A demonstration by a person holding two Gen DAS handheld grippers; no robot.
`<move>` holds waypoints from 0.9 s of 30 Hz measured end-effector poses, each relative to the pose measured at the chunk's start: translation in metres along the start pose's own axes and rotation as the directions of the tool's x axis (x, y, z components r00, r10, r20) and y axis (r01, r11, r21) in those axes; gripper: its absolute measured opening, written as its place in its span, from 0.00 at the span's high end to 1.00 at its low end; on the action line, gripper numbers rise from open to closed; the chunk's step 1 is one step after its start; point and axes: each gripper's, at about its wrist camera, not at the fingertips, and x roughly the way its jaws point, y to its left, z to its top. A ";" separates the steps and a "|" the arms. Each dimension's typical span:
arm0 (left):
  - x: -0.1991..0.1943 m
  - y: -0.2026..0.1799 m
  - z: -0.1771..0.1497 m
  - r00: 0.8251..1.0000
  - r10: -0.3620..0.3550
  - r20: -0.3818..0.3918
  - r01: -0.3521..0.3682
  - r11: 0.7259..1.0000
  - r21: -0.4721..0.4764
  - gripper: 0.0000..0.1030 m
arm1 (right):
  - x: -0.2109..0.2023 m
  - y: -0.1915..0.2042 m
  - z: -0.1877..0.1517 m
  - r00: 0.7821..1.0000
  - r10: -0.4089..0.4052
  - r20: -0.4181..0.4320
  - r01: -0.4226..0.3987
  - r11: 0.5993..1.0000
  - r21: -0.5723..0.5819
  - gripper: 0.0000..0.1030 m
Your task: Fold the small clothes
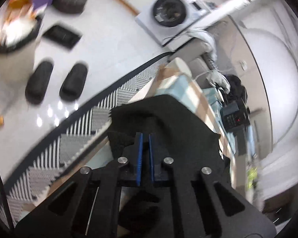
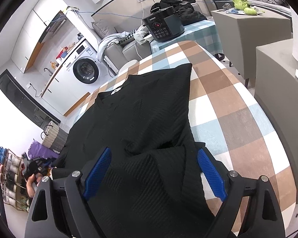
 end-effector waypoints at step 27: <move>0.003 0.027 -0.009 0.993 -0.025 -0.115 0.009 0.991 -0.136 0.37 | 0.001 0.004 -0.009 1.000 0.010 -0.026 -0.010 1.000 0.013 0.12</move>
